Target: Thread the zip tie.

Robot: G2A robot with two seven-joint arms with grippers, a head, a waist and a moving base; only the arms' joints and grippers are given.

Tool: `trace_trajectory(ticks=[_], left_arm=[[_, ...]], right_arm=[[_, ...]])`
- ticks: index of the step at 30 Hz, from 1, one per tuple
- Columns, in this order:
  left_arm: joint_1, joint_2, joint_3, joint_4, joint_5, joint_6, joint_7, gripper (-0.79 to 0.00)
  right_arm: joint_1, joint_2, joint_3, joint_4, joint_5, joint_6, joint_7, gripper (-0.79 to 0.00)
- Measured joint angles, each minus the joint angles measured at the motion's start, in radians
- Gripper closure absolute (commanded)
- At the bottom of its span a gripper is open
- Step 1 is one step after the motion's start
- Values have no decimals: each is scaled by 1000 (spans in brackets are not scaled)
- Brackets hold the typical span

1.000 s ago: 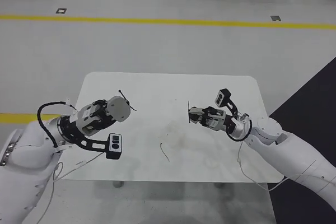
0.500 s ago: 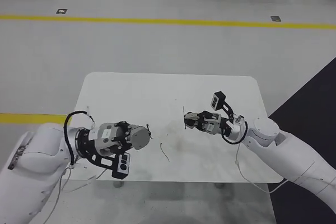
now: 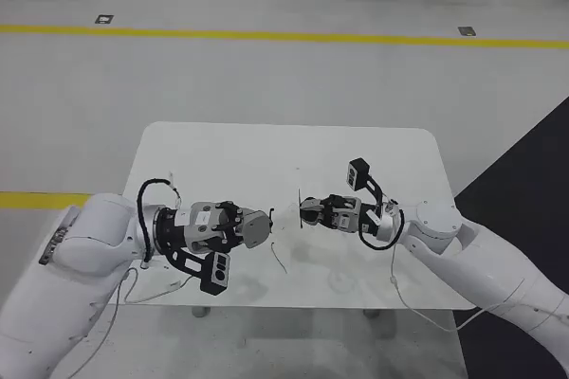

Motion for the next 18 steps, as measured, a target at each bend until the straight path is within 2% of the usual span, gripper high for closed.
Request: trace_trajectory(ticks=[7,11,18], left_arm=[[4,-1,5,-12,0,-5,0,0],[1,-10,40,-46,0,-23,6,0],[-56,-38,117,-15,0,-24,3,0]], right_arm=[[-2,0,0,-2,0,0,-1,0],[-23,-7,16,-20,6,11,8,0],[-38,-23,41,-31,-9,55,66,0]])
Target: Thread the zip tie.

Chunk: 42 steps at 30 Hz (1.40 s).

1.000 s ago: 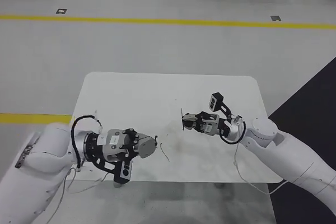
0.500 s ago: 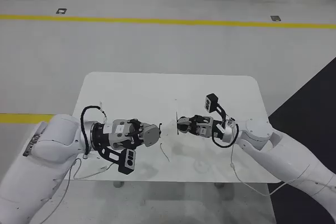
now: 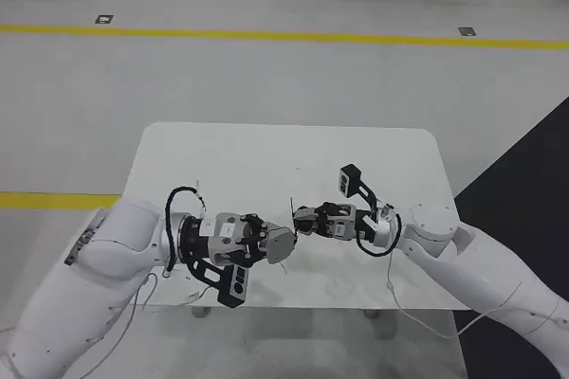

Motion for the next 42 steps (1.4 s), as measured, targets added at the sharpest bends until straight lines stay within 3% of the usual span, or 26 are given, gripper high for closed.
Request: trace_trajectory(ticks=[9,17,42], left_arm=[[-76,-33,74,57,0,0,44,0],[-87,-46,85,91,0,-9,54,0],[-80,-41,88,121,0,-61,62,0]], right_arm=[[-23,-27,18,-21,-22,17,26,0],[-43,-42,50,-19,-39,31,51,0],[-120,-60,180,-46,-161,10,118,0]])
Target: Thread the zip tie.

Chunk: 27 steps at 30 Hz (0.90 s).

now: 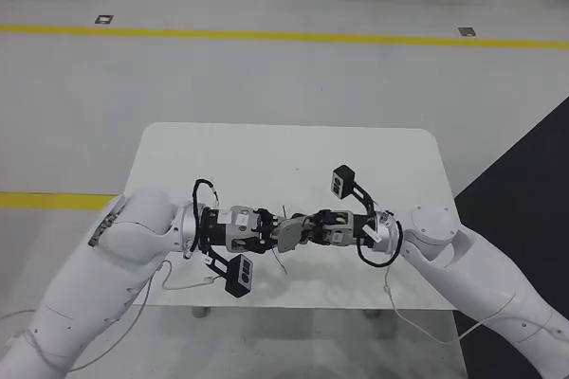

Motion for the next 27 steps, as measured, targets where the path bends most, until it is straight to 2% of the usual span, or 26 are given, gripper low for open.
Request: trace_trajectory(ticks=[9,27], left_arm=[[17,9,-5,-14,0,0,-1,0],[-24,11,27,-15,0,-4,3,0]], right_arm=[[-33,2,52,-10,-18,7,20,0],[-32,2,52,-10,-18,7,20,0]])
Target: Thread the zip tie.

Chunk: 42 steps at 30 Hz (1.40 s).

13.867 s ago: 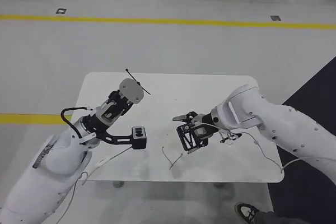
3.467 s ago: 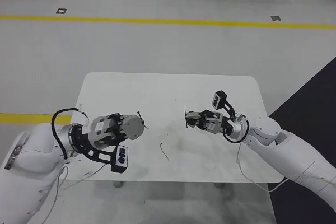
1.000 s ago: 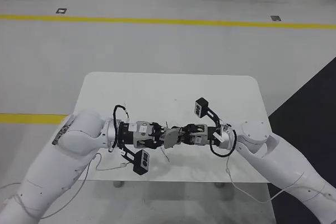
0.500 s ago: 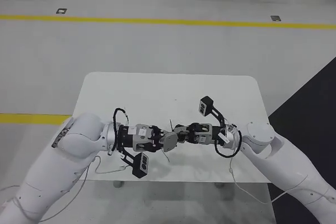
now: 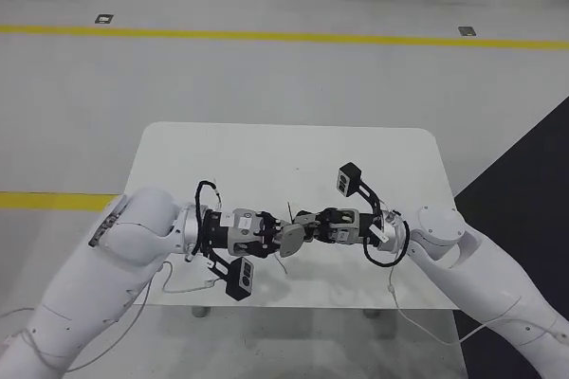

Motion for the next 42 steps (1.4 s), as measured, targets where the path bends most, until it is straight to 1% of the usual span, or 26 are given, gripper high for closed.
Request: trace_trajectory(ticks=[14,42], left_arm=[[-18,5,31,11,0,-4,-4,0],[-45,28,65,9,0,-18,-41,0]], right_arm=[[0,0,0,0,0,0,0,0],[0,0,0,0,0,0,0,0]])
